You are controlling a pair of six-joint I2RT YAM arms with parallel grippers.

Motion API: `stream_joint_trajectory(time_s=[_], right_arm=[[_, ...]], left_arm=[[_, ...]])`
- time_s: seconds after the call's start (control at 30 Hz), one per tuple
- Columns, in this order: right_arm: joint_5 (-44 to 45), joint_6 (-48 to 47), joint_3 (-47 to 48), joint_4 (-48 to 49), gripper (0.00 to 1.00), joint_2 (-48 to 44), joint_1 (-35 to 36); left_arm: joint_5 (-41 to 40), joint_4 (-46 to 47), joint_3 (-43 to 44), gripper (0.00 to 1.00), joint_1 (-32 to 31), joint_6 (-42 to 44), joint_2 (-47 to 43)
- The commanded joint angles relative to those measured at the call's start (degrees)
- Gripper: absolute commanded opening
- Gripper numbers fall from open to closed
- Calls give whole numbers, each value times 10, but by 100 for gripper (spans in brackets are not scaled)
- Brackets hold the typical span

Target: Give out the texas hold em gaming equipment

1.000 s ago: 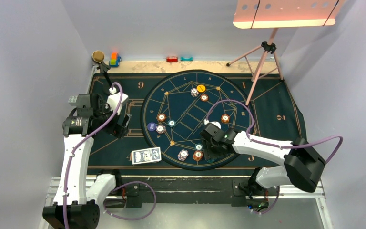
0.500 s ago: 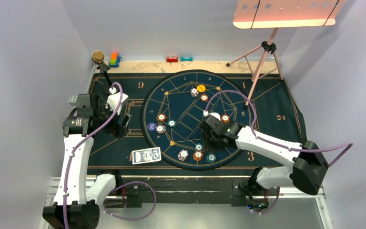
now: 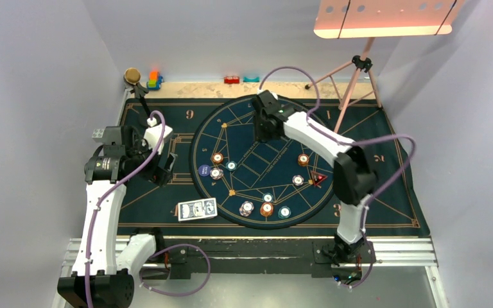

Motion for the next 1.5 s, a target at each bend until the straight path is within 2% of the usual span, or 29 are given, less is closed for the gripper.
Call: stream_joint_trajectory(time_s=[0.0,0.27,0.9,0.93,1.13,1.3,1.37,1.47], right_arm=[[5,-40,109,-3,11,118,1],[3,-38,181,14,10,218,-11],[-5,-44,233,20,13,301,-36],[-6,-46,236,18,16,305,-36],[-7,-48,243,10,49,301,-40],[-8,-50,215,5,77,244,-39],[-6,-48,192,7,82,207,-39],[-1,-44,145,15,84,137,-35]], left_arm=[[-1,13,22,100,3,5,-2],[-5,15,21,100,3,8,-1],[0,12,21,100,3,6,-2],[-1,12,22,100,3,6,-2],[1,12,21,100,2,4,-3],[2,11,20,100,2,5,-3],[2,12,18,100,3,5,-3],[2,13,16,100,2,4,-3]])
